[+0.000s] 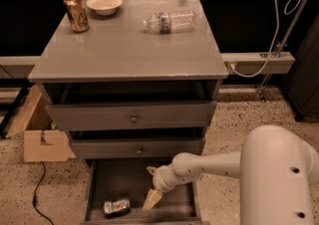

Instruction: Pick 7up can from bottom drawer and place on counter

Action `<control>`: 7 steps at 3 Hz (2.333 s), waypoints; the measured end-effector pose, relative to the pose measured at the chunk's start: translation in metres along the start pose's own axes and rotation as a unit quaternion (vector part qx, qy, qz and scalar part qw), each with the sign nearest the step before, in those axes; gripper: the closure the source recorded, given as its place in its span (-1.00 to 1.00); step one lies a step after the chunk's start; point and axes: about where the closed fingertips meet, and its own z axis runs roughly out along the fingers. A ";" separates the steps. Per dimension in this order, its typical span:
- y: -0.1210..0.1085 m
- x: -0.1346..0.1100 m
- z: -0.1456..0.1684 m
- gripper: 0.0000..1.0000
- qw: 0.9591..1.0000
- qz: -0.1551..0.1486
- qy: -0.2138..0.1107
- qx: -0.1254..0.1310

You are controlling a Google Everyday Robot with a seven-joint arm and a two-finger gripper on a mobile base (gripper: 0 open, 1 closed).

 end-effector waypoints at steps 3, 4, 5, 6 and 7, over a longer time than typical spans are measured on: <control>-0.024 0.009 0.091 -1.00 0.997 -0.040 -0.063 0.006; -0.028 0.012 0.128 -1.00 0.997 -0.057 -0.052 -0.010; -0.032 0.012 0.161 -1.00 0.996 -0.071 -0.049 -0.014; -0.025 0.007 0.192 -1.00 0.995 -0.091 -0.045 -0.023; -0.019 0.002 0.208 -1.00 0.993 -0.103 -0.041 -0.032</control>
Offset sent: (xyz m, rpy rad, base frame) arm 0.0317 0.0657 -0.0889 0.1967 -0.1013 0.0641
